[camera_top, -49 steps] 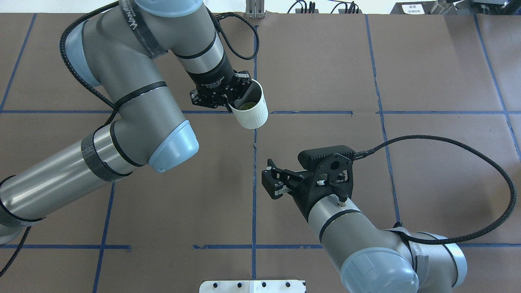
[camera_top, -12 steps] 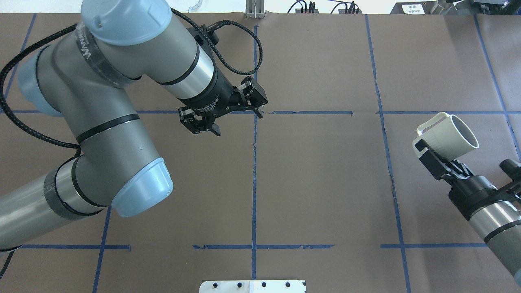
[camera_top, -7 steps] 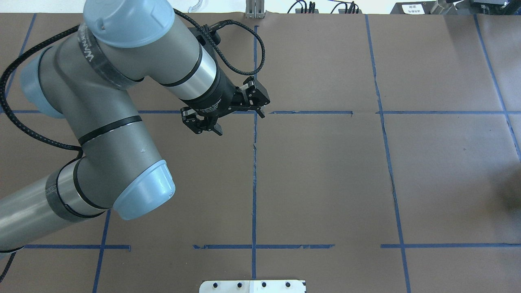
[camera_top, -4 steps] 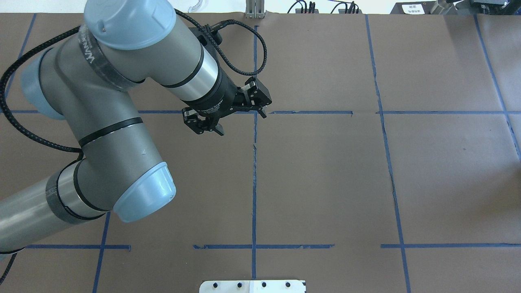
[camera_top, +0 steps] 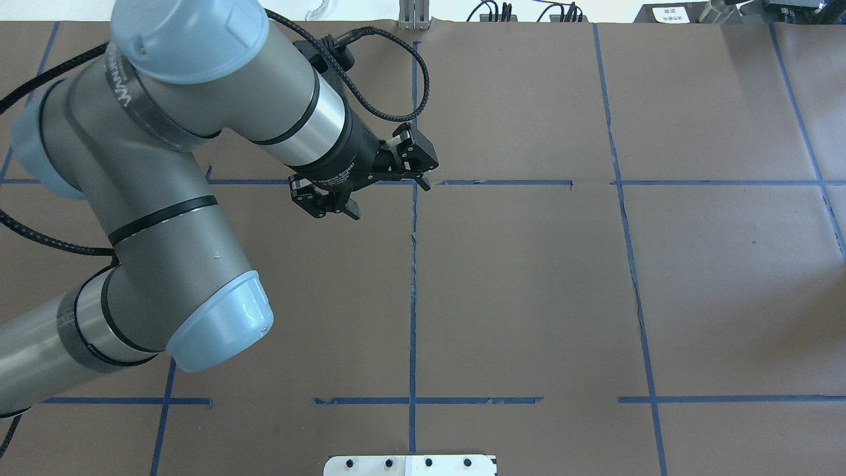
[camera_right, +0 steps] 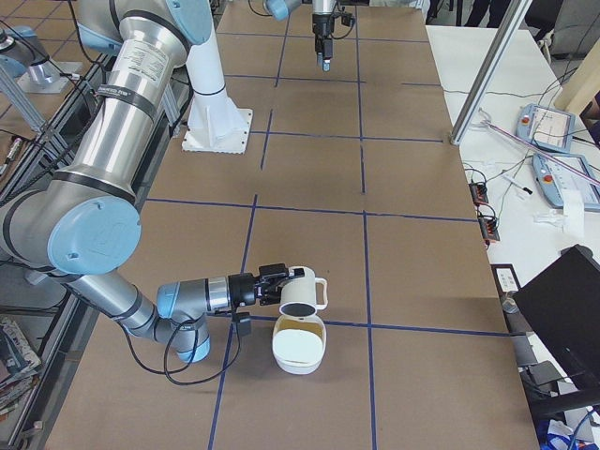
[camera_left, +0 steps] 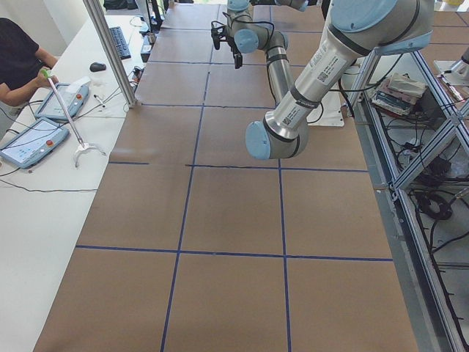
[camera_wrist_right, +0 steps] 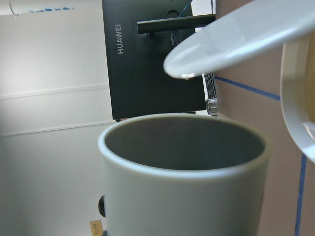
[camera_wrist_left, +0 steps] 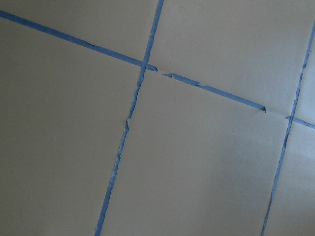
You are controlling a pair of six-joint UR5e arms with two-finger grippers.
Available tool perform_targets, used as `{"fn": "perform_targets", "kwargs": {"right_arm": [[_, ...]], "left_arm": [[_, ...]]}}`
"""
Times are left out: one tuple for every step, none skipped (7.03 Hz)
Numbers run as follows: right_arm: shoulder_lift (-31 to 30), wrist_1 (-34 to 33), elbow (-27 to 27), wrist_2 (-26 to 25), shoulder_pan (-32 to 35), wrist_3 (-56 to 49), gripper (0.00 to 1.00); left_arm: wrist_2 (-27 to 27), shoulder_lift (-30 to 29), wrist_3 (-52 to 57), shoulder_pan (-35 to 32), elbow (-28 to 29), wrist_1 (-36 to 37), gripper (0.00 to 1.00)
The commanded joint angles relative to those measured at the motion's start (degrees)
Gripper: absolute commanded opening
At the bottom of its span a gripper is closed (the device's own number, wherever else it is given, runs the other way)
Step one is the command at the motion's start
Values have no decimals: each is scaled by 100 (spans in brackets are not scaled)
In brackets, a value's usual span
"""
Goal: Left arm hands cup to right arm to dump lemon
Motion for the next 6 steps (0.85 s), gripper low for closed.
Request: {"fn": "perform_targets", "kwargs": {"right_arm": [[192, 371, -146, 8, 96, 1223, 18], [323, 373, -163, 0, 105, 1585, 19], [264, 460, -259, 17, 209, 2093, 20], [289, 539, -617, 43, 210, 2890, 20], [281, 548, -638, 218, 323, 3229, 21], [315, 540, -629, 245, 316, 3232, 23]], "left_arm": [[129, 12, 9, -7, -186, 44, 100], [137, 13, 9, -16, -274, 61, 100], [146, 13, 9, -16, -301, 88, 100], [303, 13, 9, -25, -353, 140, 100], [339, 65, 9, -16, -362, 141, 100], [331, 74, 9, -16, -397, 141, 100]]}}
